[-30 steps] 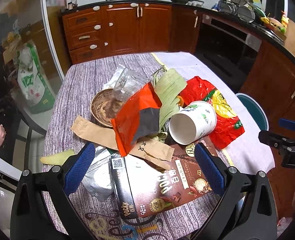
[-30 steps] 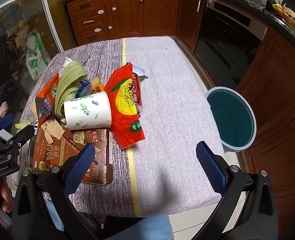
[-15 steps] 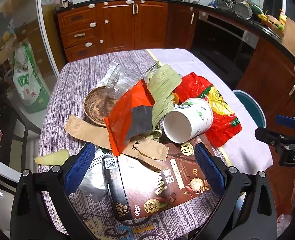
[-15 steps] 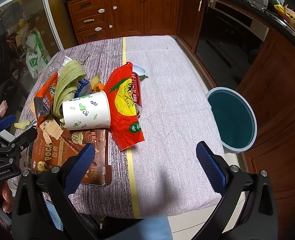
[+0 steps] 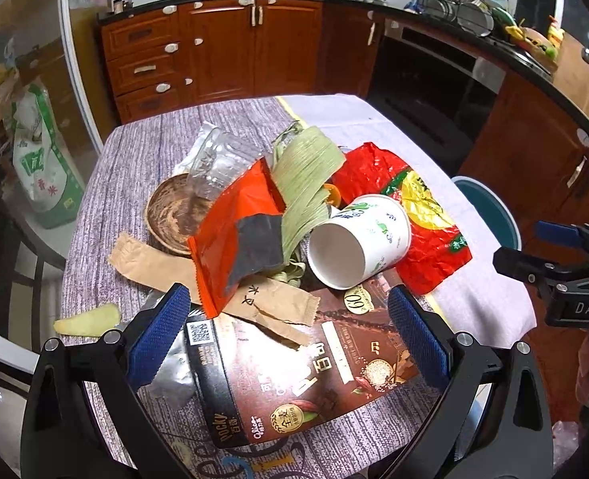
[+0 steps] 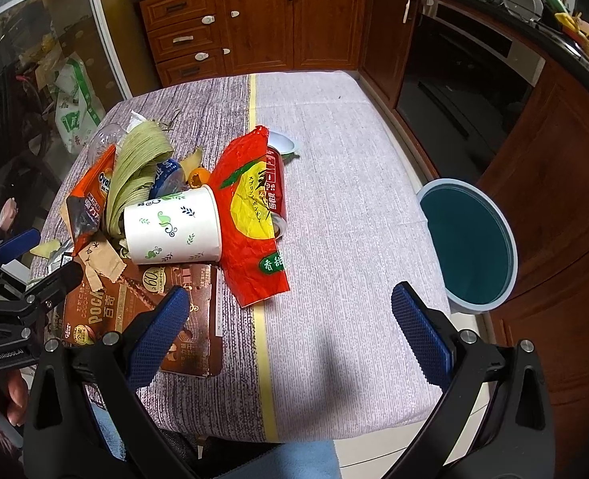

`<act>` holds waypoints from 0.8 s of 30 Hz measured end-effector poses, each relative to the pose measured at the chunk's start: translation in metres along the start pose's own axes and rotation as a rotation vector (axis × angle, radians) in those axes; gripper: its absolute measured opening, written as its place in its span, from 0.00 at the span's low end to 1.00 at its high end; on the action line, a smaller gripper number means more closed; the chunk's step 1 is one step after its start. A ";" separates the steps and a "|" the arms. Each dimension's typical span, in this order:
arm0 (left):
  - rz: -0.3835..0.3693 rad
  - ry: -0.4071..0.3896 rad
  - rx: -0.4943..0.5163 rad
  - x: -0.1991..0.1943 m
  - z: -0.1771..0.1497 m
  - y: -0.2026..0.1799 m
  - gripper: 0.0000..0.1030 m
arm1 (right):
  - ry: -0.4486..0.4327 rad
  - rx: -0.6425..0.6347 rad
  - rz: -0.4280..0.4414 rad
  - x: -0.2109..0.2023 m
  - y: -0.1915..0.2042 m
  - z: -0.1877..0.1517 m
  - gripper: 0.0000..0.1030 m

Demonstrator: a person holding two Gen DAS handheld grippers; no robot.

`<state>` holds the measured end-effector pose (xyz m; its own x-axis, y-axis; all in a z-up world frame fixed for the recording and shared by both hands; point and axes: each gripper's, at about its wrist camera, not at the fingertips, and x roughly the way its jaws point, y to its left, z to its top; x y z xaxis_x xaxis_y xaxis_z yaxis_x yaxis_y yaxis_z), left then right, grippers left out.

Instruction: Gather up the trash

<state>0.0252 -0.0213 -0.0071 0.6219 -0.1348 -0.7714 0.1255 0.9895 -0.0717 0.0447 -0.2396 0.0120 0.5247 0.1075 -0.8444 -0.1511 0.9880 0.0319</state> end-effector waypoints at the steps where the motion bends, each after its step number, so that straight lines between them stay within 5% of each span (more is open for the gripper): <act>1: -0.010 0.000 0.004 0.001 0.000 -0.001 0.96 | 0.000 -0.001 0.002 0.001 0.000 0.000 0.94; 10: -0.073 0.011 0.049 0.011 0.005 -0.018 0.95 | 0.000 0.013 0.024 0.010 -0.010 0.004 0.94; 16: -0.085 0.039 0.104 0.028 0.011 -0.037 0.74 | 0.008 0.020 0.046 0.017 -0.017 0.005 0.94; 19: -0.104 0.075 0.107 0.042 0.014 -0.041 0.55 | 0.008 0.017 0.088 0.019 -0.016 0.008 0.93; 24: -0.126 0.124 0.098 0.059 0.017 -0.046 0.48 | 0.028 0.013 0.181 0.030 -0.012 0.017 0.68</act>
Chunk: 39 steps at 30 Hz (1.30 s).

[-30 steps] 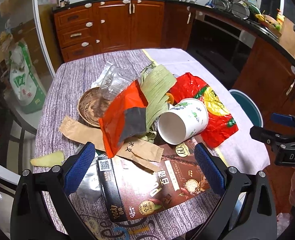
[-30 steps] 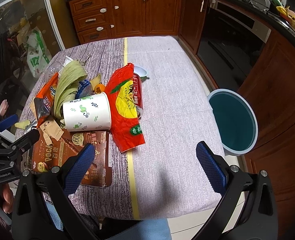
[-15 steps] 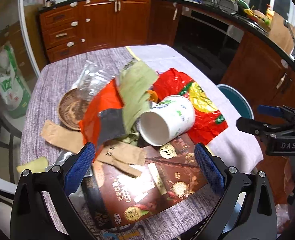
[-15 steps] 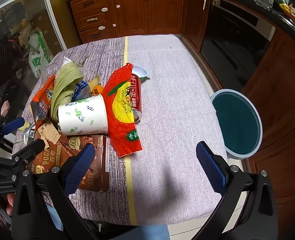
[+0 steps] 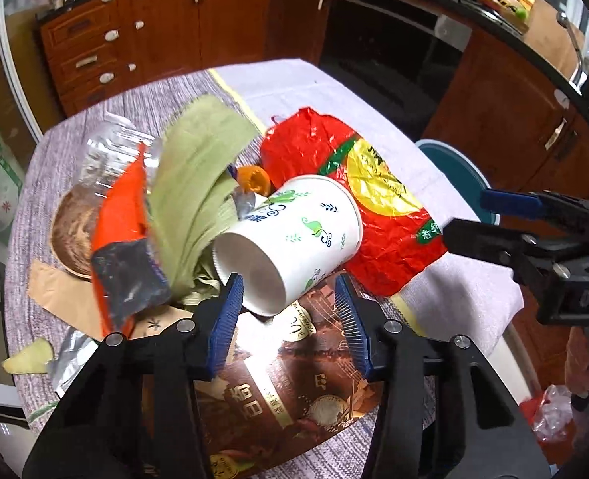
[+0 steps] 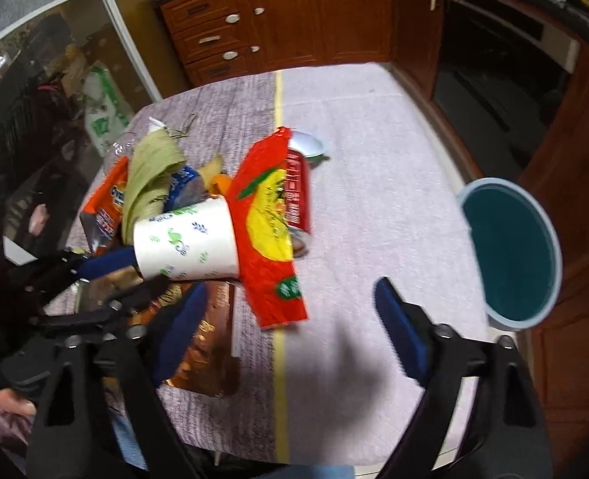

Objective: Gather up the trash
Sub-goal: 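Grasp the white paper cup with the left tool while the right tool grasps the red snack bag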

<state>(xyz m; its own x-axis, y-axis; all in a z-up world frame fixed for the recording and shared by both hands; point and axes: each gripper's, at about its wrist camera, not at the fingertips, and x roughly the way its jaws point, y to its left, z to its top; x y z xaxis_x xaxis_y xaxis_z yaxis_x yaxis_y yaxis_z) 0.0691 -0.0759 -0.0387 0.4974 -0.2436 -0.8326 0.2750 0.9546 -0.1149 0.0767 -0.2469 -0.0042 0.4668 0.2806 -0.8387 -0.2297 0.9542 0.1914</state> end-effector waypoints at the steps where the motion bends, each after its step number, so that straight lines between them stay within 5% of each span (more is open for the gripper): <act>1: -0.001 0.002 -0.001 0.002 0.000 0.000 0.48 | 0.007 0.004 0.013 0.004 -0.001 0.002 0.64; 3: -0.005 0.002 0.003 0.005 0.001 -0.001 0.48 | 0.029 0.015 0.055 0.014 -0.003 0.008 0.52; 5: -0.006 0.006 0.018 0.007 0.002 -0.003 0.36 | 0.043 0.025 0.090 0.023 -0.005 0.015 0.51; 10: -0.012 0.031 0.025 0.011 0.002 -0.004 0.35 | 0.066 0.016 0.136 0.043 -0.003 0.031 0.47; 14: -0.016 0.052 0.004 0.017 0.003 -0.001 0.35 | 0.097 0.003 0.181 0.058 0.002 0.035 0.15; 17: -0.005 0.037 0.011 0.017 0.003 -0.002 0.27 | 0.097 -0.011 0.208 0.059 0.007 0.032 0.05; 21: -0.014 0.012 0.022 0.008 0.002 -0.005 0.10 | 0.072 -0.015 0.197 0.049 0.008 0.030 0.04; 39: 0.011 -0.150 0.010 -0.074 0.003 -0.006 0.04 | -0.096 -0.013 0.208 -0.037 0.008 0.041 0.03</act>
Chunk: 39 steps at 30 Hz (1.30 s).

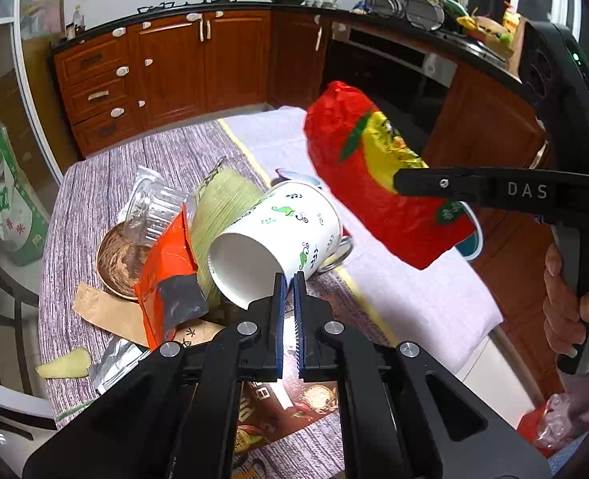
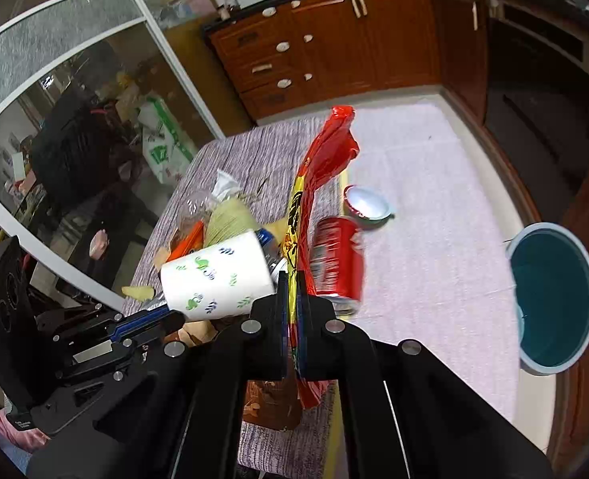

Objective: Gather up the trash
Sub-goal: 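Grasp the white paper cup with the left tool while the right tool grasps the red snack bag, then carry the cup and red bag over the teal bin and open both tools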

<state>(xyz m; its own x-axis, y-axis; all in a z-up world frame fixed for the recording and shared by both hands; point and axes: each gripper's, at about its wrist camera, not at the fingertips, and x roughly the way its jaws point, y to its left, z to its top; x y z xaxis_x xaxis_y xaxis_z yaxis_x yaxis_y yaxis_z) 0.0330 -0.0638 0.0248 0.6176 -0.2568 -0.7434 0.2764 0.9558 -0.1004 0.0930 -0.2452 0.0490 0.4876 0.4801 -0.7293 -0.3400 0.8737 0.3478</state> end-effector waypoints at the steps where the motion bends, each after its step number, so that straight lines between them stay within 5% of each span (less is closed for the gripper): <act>1: -0.006 -0.005 0.000 0.000 0.003 0.001 0.04 | -0.007 0.002 -0.009 -0.003 -0.001 0.000 0.03; 7: -0.060 -0.024 0.058 -0.004 0.022 -0.026 0.03 | -0.054 0.051 -0.075 -0.035 -0.030 -0.002 0.03; 15: -0.130 -0.030 0.133 0.014 0.052 -0.078 0.01 | -0.094 0.196 -0.219 -0.079 -0.116 -0.022 0.03; 19: -0.110 0.017 0.132 0.036 0.046 -0.081 0.00 | -0.029 0.254 -0.235 -0.062 -0.149 -0.041 0.03; 25: -0.110 0.123 0.153 0.063 0.030 -0.079 0.03 | 0.075 0.255 -0.146 -0.012 -0.146 -0.057 0.03; 27: -0.138 0.162 0.175 0.072 0.024 -0.085 0.14 | 0.088 0.246 -0.134 -0.003 -0.141 -0.057 0.03; 29: -0.161 0.184 0.192 0.080 0.017 -0.088 0.45 | 0.095 0.246 -0.130 0.003 -0.136 -0.059 0.03; 39: -0.246 0.285 0.179 0.137 0.000 -0.109 0.46 | 0.114 0.258 -0.129 0.006 -0.139 -0.064 0.03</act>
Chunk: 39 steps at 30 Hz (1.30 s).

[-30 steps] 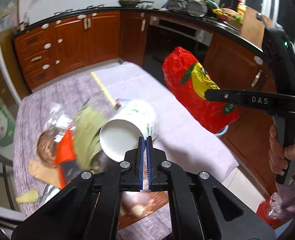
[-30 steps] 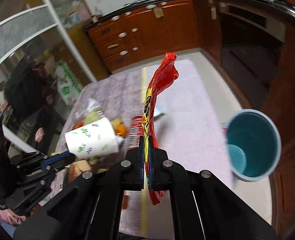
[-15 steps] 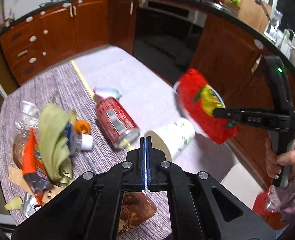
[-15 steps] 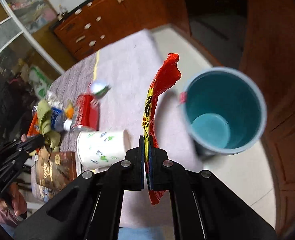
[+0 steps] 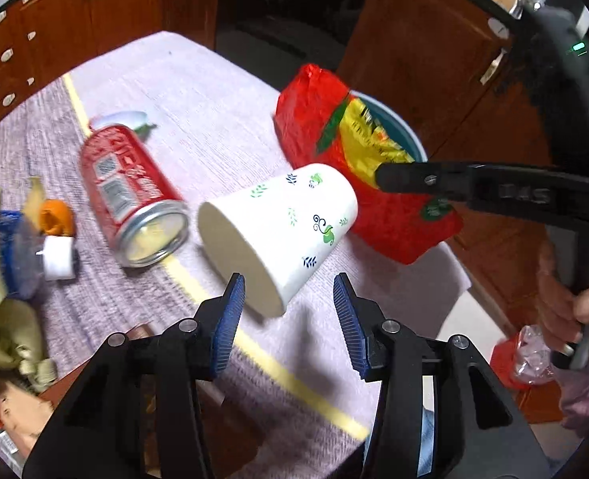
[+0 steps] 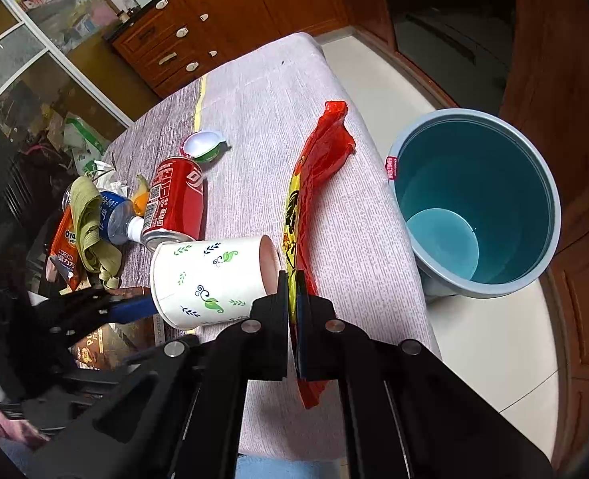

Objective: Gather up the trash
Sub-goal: 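Carry the cup and red bag over the teal bin and open both tools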

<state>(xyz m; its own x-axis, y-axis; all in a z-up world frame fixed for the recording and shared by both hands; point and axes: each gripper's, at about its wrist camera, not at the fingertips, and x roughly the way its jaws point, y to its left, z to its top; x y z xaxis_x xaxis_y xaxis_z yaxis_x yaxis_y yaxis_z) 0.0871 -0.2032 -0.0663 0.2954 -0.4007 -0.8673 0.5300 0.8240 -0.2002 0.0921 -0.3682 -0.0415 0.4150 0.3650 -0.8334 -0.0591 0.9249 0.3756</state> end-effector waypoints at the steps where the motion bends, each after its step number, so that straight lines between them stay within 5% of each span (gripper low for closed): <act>1: 0.002 -0.003 -0.003 0.005 0.001 -0.002 0.41 | -0.001 0.001 0.001 -0.001 0.000 0.000 0.03; 2: 0.005 -0.006 -0.004 0.006 0.001 -0.003 0.21 | -0.003 0.002 0.001 -0.002 -0.001 -0.001 0.03; 5: 0.016 -0.008 -0.001 0.008 0.001 -0.005 0.04 | -0.010 0.009 0.005 -0.007 -0.005 -0.002 0.03; 18: 0.069 -0.128 0.078 -0.049 0.055 -0.028 0.04 | -0.173 0.050 -0.019 -0.069 -0.041 0.018 0.03; 23: 0.055 -0.125 0.131 -0.030 0.092 -0.049 0.04 | -0.178 0.135 -0.095 -0.070 -0.087 0.028 0.03; 31: -0.006 -0.066 0.178 0.022 0.128 -0.086 0.04 | -0.069 0.209 -0.137 -0.027 -0.139 0.042 0.08; 34: -0.021 -0.039 0.181 0.042 0.135 -0.090 0.04 | -0.051 0.236 -0.121 -0.017 -0.152 0.048 0.33; 35: -0.022 -0.033 0.183 0.046 0.137 -0.091 0.04 | -0.055 0.240 -0.121 -0.016 -0.154 0.050 0.54; 39: -0.034 -0.002 0.181 0.065 0.142 -0.087 0.04 | -0.080 0.243 -0.130 -0.021 -0.160 0.055 0.67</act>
<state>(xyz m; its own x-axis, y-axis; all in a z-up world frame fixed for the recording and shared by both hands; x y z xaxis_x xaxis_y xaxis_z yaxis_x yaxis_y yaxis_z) 0.1733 -0.3580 -0.0401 0.2767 -0.4280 -0.8604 0.6740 0.7246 -0.1437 0.1429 -0.5294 -0.0614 0.4761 0.2261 -0.8498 0.2146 0.9073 0.3616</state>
